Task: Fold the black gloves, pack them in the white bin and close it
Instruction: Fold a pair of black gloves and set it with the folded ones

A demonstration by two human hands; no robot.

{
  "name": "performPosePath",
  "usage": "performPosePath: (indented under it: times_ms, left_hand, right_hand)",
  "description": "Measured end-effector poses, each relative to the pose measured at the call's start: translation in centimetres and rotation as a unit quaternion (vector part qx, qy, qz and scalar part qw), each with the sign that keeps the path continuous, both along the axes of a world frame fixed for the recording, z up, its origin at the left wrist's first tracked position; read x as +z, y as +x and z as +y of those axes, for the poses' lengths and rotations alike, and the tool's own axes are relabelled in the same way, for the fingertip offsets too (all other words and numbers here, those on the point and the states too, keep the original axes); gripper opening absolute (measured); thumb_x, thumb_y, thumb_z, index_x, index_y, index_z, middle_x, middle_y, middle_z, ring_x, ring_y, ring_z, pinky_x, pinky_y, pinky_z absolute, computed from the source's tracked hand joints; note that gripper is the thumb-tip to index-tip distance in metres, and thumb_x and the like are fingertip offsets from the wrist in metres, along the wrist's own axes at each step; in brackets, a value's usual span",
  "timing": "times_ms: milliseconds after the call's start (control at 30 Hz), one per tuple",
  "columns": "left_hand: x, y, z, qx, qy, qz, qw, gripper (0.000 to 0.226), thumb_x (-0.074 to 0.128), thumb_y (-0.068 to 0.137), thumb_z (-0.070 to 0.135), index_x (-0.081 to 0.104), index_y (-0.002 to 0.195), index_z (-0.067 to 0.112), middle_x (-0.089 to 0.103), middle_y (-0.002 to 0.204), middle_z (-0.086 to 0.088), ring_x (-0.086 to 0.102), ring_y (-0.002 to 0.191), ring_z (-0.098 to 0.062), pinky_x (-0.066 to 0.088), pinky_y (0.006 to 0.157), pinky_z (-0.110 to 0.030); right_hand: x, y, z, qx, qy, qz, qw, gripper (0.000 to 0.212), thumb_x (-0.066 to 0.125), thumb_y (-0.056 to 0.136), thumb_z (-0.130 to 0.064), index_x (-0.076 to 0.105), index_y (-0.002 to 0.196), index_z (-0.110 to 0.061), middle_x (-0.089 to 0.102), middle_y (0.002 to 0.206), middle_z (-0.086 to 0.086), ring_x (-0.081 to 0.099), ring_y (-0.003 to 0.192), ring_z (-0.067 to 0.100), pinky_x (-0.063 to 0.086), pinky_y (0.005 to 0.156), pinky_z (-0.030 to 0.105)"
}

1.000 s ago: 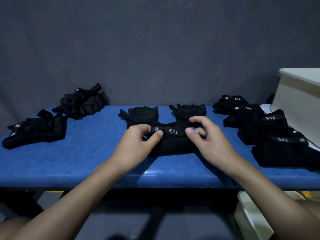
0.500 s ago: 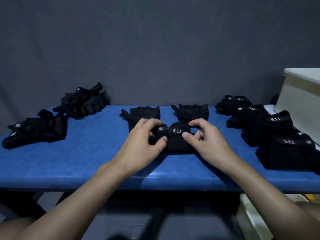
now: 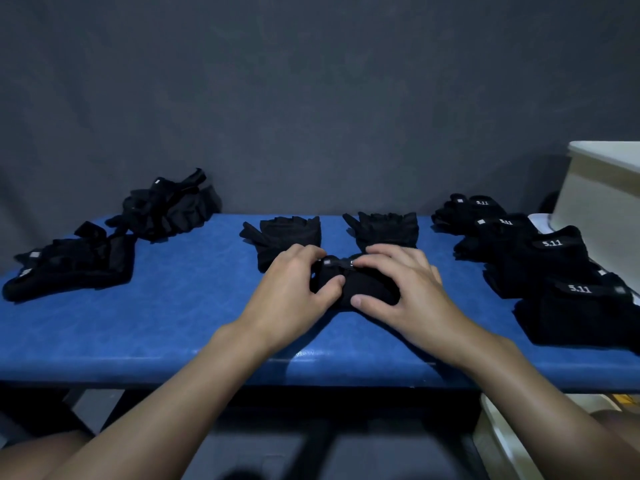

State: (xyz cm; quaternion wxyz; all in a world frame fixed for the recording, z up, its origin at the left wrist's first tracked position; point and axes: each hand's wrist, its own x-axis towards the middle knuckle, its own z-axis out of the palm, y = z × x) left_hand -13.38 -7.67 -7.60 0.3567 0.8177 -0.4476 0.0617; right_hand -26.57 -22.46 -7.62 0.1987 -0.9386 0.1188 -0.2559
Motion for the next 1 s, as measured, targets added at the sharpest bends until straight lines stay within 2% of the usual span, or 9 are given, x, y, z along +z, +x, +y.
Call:
performPosePath:
  times_ms: [100,200,267,367,533,633,700,867,1000]
  left_hand:
    - [0.6,0.3,-0.4,-0.005,-0.002,-0.019,1.0,0.045,0.053,0.091,0.052,0.062,0.124,0.022,0.057,0.116,0.008,0.05,0.111,-0.013,0.043,0.098,-0.031]
    - [2.4,1.8,-1.3,-0.006,0.007,-0.051,0.999,0.04,0.043,0.097,0.047,0.057,0.13,0.031,0.054,0.126,0.009,0.045,0.121,-0.016,0.036,0.107,-0.041]
    - [3.4,3.4,-2.7,-0.029,0.08,-0.058,0.995,0.038,0.037,0.101,0.046,0.049,0.137,0.043,0.047,0.139,0.013,0.038,0.133,-0.015,0.03,0.11,-0.049]
    - [3.8,5.4,-5.4,-0.087,0.192,-0.034,0.977,0.042,0.023,0.103,0.054,0.035,0.143,0.056,0.028,0.158,0.016,0.016,0.149,-0.012,0.018,0.114,-0.061]
    - [3.3,6.5,-8.9,-0.178,0.27,-0.021,0.946,0.049,0.006,0.103,0.055,0.031,0.145,0.056,0.014,0.163,0.021,-0.002,0.152,-0.007,-0.003,0.121,-0.054]
    - [2.1,7.6,-9.2,-0.181,0.276,-0.001,0.944,0.053,0.001,0.102,0.055,0.036,0.143,0.056,0.017,0.162,0.023,-0.002,0.152,-0.006,-0.005,0.121,-0.053]
    - [1.7,8.2,-9.0,-0.178,0.271,0.0,0.946,0.053,0.002,0.102,0.056,0.037,0.142,0.057,0.018,0.161,0.024,-0.001,0.152,-0.006,-0.006,0.121,-0.053]
    - [1.2,9.7,-7.9,-0.153,0.284,-0.101,0.941,0.044,0.017,0.103,0.054,0.035,0.143,0.051,0.026,0.157,0.025,0.009,0.152,-0.011,0.004,0.119,-0.057]
    - [1.4,10.6,-6.7,-0.139,0.281,-0.109,0.943,0.039,0.017,0.104,0.053,0.04,0.135,0.046,0.037,0.146,0.024,0.02,0.147,-0.011,0.01,0.116,-0.058]
  right_hand:
    - [-0.1,-0.2,-0.5,-0.012,0.003,-0.001,1.0,0.041,0.068,0.082,-0.051,0.056,0.12,-0.046,0.045,0.124,-0.029,0.036,0.121,0.002,0.023,0.099,0.029]
    - [0.0,-0.3,-1.0,-0.031,0.002,-0.006,1.0,0.04,0.069,0.082,-0.048,0.057,0.12,-0.045,0.046,0.123,-0.027,0.038,0.119,0.001,0.022,0.097,0.028]
    - [0.0,-0.4,-1.4,-0.033,0.001,0.002,0.999,0.04,0.069,0.082,-0.05,0.057,0.12,-0.046,0.046,0.125,-0.027,0.039,0.12,0.002,0.025,0.099,0.031]
    - [0.0,-0.6,-1.9,-0.037,-0.004,0.015,0.999,0.041,0.068,0.082,-0.052,0.056,0.121,-0.047,0.044,0.128,-0.027,0.037,0.122,0.001,0.024,0.103,0.033]
    - [0.3,-0.8,-2.8,-0.07,-0.019,0.012,0.997,0.044,0.074,0.08,-0.044,0.059,0.122,-0.042,0.034,0.133,-0.027,0.025,0.124,-0.001,0.018,0.1,0.026]
    - [0.4,-0.9,-3.2,-0.085,-0.043,0.018,0.995,0.047,0.073,0.082,-0.041,0.057,0.126,-0.04,0.038,0.124,-0.031,0.024,0.118,-0.002,0.015,0.095,0.022]
    - [0.5,-0.9,-3.3,-0.092,-0.041,0.019,0.995,0.053,0.072,0.083,-0.041,0.049,0.131,-0.042,0.039,0.12,-0.034,0.026,0.119,-0.001,0.014,0.094,0.022]
    - [0.7,-0.9,-3.2,-0.109,-0.015,0.017,0.994,0.066,0.071,0.084,-0.04,0.032,0.137,-0.043,0.035,0.115,-0.036,0.026,0.119,-0.003,0.017,0.098,0.023]
    - [0.6,-1.1,-3.2,-0.106,-0.009,0.017,0.994,0.068,0.07,0.085,-0.04,0.03,0.14,-0.042,0.031,0.116,-0.037,0.022,0.116,-0.005,0.017,0.1,0.023]
